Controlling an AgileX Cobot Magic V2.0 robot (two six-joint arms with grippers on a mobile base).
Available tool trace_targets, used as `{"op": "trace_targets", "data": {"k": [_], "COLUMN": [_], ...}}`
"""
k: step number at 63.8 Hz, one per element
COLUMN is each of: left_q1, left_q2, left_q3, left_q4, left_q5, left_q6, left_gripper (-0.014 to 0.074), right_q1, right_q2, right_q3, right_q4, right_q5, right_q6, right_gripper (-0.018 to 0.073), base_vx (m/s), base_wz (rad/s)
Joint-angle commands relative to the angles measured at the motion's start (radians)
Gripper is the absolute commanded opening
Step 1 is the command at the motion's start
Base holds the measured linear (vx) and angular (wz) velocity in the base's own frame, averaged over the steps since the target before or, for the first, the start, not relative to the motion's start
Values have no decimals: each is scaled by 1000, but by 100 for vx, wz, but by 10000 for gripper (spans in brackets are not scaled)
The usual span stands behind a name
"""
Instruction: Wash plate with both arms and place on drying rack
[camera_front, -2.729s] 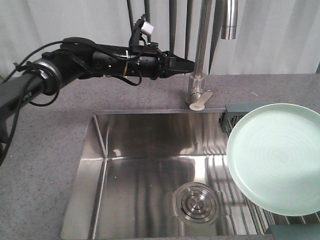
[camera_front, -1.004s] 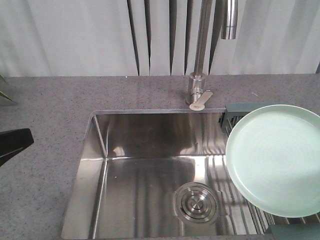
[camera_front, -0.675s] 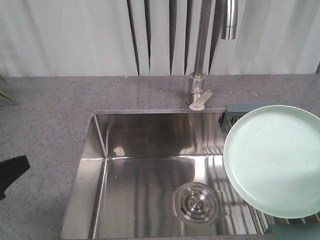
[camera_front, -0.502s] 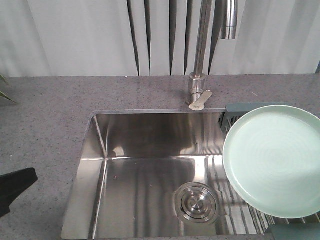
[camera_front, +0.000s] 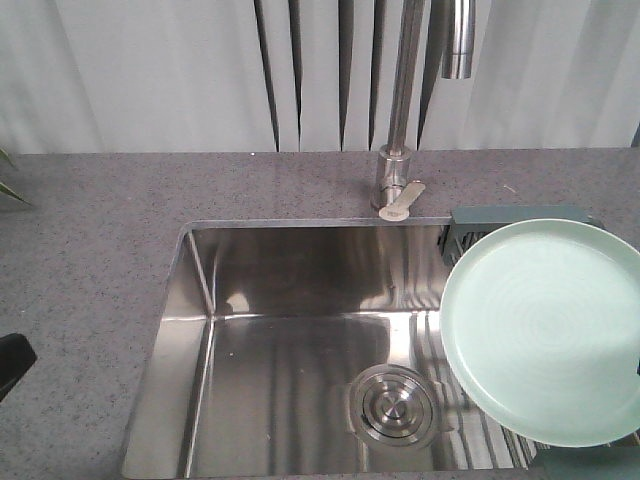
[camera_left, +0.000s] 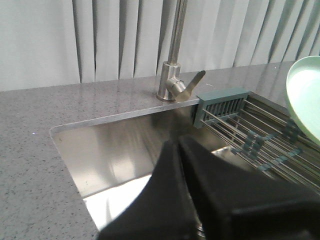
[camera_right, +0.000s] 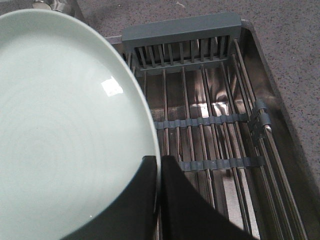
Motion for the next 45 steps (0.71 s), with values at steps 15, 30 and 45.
{"op": "trace_targets", "data": {"k": [15,30,45], "left_q1": [-20,-36,-45], "left_q2": [-183,-224,-224], "left_q3": [143,197,212], "left_q4": [3,4,3], "left_q5": [72,118,149], "left_q6": [-21,-20,-21], "left_gripper": [-7,-7,-6], "right_q1": [-1,-1,-1], "right_q2": [-1,-1,0], "right_q3": [-28,-28,-57], "right_q4": [28,28,43], "right_q5": [-47,-40,27], "right_q6": [-1,-1,-1], "right_gripper": [-1,-1,-1], "base_vx": [0,0,0], "base_wz": [0,0,0]}}
